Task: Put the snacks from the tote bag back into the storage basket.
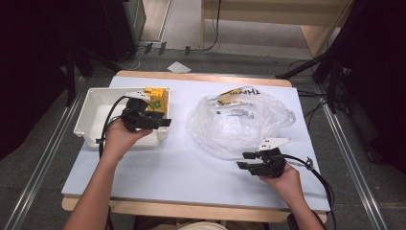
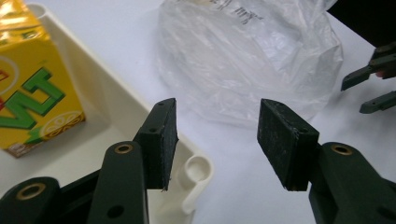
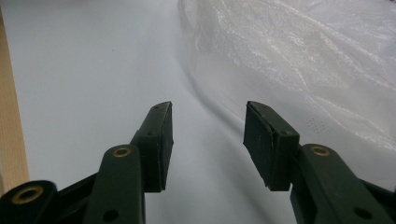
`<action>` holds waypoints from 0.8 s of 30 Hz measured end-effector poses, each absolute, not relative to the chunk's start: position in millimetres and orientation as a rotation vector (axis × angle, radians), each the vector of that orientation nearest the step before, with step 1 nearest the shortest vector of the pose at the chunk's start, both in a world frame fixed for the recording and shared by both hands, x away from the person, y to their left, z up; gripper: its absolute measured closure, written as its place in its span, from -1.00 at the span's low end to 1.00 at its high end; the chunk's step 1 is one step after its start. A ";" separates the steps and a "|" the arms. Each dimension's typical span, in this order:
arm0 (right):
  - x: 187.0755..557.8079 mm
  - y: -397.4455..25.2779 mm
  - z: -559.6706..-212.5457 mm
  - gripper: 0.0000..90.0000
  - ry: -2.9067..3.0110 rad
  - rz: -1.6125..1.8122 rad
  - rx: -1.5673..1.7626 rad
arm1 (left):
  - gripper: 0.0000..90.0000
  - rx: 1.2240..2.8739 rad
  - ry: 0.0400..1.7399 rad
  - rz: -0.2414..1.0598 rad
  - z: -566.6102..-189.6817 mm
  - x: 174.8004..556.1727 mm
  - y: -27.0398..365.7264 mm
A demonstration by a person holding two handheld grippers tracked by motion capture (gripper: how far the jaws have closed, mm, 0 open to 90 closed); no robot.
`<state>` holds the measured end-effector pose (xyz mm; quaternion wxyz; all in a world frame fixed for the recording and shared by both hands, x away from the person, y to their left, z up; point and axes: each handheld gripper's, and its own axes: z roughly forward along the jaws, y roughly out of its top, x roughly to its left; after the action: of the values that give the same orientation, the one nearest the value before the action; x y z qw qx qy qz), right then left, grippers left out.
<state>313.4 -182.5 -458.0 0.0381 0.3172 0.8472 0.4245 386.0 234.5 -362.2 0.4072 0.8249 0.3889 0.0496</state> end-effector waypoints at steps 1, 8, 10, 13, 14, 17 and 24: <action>313.8 -182.3 -458.1 0.19 2.595 1.307 0.977 | 0.06 2.084 0.978 0.122 -361.6 384.6 231.7; 315.0 -182.8 -457.2 0.19 2.586 1.316 0.982 | 0.02 2.098 0.939 0.067 -363.5 377.0 214.4; 315.4 -182.5 -457.6 0.19 2.590 1.316 0.981 | 0.02 2.099 0.946 0.068 -364.5 375.6 211.5; 315.5 -182.7 -457.3 0.18 2.587 1.319 0.976 | 0.02 2.079 0.950 0.091 -365.7 372.9 206.6; 315.1 -183.0 -457.0 0.18 2.587 1.313 0.982 | 0.02 2.075 0.950 0.092 -366.0 372.4 205.4; 315.1 -183.2 -457.0 0.18 2.587 1.309 0.981 | 0.02 2.077 0.939 0.087 -368.0 369.9 199.1; 315.4 -183.1 -457.5 0.18 2.590 1.304 0.976 | 0.01 2.093 0.897 0.095 -372.5 362.4 181.8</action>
<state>315.4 -183.1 -457.5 0.0410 0.3186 0.8458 0.4259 362.4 181.8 -372.5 0.4181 0.8342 0.3577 0.0378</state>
